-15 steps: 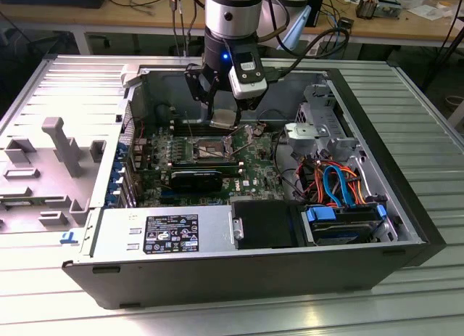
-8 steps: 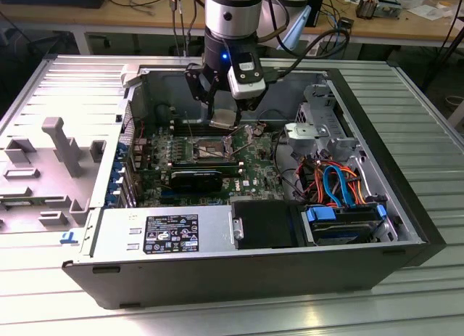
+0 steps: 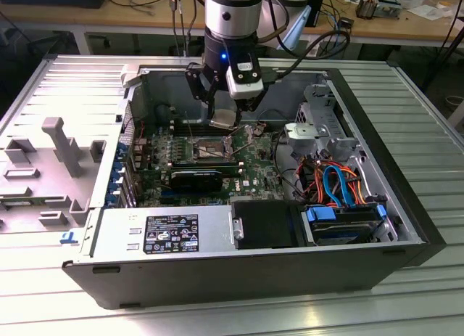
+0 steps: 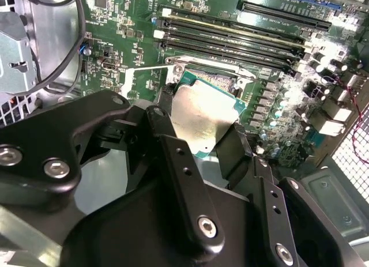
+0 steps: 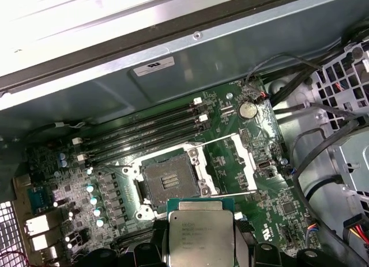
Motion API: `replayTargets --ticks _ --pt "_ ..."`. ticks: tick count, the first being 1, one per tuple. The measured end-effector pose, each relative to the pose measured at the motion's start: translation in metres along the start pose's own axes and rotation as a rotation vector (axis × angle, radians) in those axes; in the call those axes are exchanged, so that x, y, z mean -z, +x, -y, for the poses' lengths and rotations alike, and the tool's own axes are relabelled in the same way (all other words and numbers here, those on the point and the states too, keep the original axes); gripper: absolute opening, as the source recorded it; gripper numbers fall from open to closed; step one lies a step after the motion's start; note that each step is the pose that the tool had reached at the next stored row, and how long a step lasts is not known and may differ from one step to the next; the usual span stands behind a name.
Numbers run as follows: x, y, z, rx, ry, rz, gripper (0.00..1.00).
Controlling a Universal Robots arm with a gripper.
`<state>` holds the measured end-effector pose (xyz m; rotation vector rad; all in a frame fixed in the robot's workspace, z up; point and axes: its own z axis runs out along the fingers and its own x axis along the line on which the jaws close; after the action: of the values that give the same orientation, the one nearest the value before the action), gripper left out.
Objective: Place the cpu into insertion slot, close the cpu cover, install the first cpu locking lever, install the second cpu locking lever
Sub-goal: 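Place the cpu into insertion slot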
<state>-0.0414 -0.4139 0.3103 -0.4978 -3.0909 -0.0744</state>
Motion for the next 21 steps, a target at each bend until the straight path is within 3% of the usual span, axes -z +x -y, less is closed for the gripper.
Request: replayTargets --ticks 21 --pt "-0.0001 0.0000 0.0000 -0.094 -0.0013 0.0044 0.55"
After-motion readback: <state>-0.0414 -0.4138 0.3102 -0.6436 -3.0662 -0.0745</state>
